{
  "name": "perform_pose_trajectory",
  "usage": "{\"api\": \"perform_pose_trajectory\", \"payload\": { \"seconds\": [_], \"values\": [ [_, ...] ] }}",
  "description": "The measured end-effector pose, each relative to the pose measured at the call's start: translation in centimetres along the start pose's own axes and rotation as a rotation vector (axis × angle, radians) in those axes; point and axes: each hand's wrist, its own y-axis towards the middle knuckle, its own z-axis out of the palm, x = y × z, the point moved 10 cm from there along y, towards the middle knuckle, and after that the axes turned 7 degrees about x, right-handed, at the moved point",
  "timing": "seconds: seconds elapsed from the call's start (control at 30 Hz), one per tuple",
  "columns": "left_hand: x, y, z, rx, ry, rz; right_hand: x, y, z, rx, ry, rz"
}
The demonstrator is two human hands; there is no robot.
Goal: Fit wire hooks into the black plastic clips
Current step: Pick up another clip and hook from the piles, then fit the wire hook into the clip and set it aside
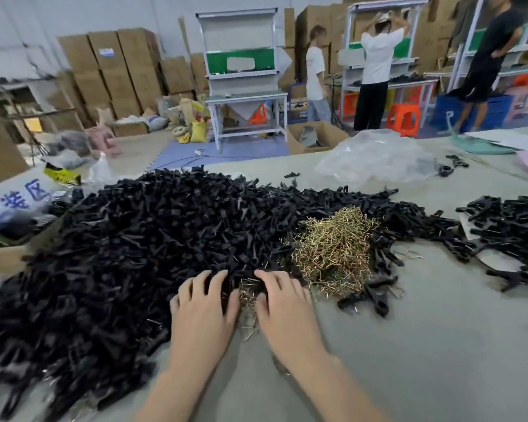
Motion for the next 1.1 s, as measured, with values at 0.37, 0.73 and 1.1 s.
{"api": "perform_pose_trajectory", "payload": {
  "seconds": [0.37,0.73,1.1],
  "values": [
    [0.7,2.1,-0.9,-0.117,-0.327,0.095,-0.6,2.3,-0.2,-0.059,0.052,-0.043],
    [-3.1,0.8,-3.1,-0.193,-0.389,0.339,-1.1,2.6,1.5,0.141,1.128,0.154],
    [-1.8,1.0,-3.2,-0.068,-0.82,0.084,-2.0,2.6,1.9,0.179,1.642,0.277]
  ]
}}
